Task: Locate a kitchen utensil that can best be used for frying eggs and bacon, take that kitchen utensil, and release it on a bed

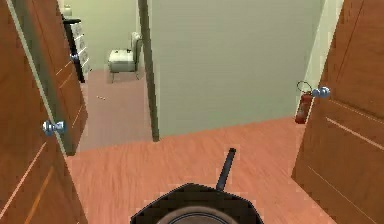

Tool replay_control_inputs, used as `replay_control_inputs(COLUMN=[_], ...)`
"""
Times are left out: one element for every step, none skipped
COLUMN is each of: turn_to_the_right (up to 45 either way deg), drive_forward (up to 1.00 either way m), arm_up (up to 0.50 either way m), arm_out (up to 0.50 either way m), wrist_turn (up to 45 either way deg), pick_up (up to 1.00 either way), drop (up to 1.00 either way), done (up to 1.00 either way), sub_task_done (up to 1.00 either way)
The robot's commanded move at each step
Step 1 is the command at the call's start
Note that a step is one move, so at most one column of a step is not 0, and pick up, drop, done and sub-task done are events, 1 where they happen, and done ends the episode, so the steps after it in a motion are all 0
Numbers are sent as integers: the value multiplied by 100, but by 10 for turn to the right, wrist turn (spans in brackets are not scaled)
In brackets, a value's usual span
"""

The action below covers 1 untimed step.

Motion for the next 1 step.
replay_control_inputs(turn_to_the_right=[0], drive_forward=[90], arm_up=[0], arm_out=[0], wrist_turn=[0], pick_up=[0], drop=[0], done=[0], sub_task_done=[0])
